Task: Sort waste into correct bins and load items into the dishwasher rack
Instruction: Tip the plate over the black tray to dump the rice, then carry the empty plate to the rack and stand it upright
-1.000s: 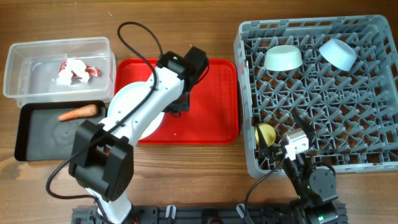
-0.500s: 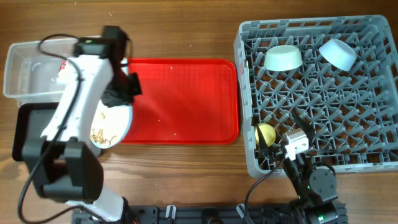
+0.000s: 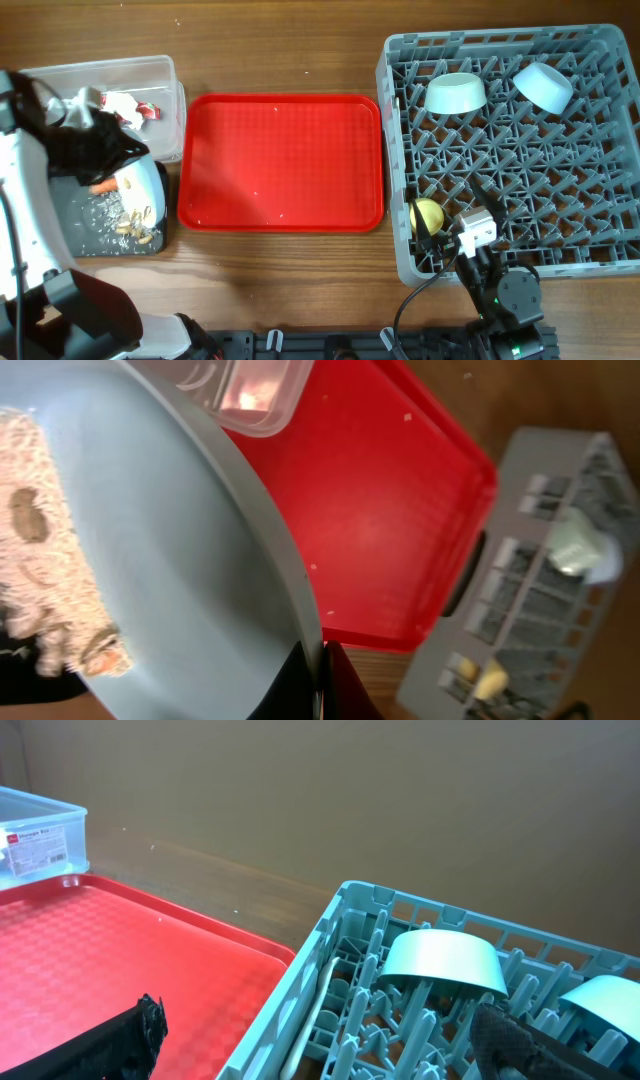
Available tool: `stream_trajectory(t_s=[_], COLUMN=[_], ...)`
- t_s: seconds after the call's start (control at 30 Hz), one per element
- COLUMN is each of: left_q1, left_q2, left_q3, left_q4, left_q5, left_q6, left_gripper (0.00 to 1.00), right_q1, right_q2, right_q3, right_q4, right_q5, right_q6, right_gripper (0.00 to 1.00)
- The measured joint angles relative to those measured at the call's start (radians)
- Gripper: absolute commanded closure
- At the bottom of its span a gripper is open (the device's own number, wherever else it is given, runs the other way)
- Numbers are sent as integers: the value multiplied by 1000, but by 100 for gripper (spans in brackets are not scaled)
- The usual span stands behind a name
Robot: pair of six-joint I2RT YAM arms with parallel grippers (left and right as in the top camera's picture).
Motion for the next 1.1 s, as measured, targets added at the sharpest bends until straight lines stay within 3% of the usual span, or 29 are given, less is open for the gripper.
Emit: stream_trajectory(t_s=[0.23, 0.43, 0.6, 0.73, 0.87, 0.97, 1.0, 1.1], left_q1=[266, 553, 606, 477, 169, -50, -174, -371], left_q2=[-24, -60, -63, -103, -138, -138, -137, -130], left_q3=[-34, -235, -278, -278, -279, -284, -285, -288], left_q4=[-45, -111, -239, -235, -55, 226, 428, 828], left_q5=[331, 569, 680, 721, 740, 744, 750, 715], left_q6=[175, 347, 514, 580, 555, 426, 330, 106], left_gripper=[96, 96, 96, 96, 96, 96, 96, 96], right_q1=[0, 0, 0, 0, 0, 0, 0, 0], right_q2=[0, 0, 0, 0, 0, 0, 0, -1], right_q3=[0, 0, 0, 0, 0, 0, 0, 0], right_q4=[0, 0, 0, 0, 0, 0, 1, 0], right_q5=[0, 0, 0, 0, 0, 0, 0, 0], right_q6=[0, 0, 0, 0, 0, 0, 0, 0], right_gripper=[0, 0, 0, 0, 0, 0, 0, 0])
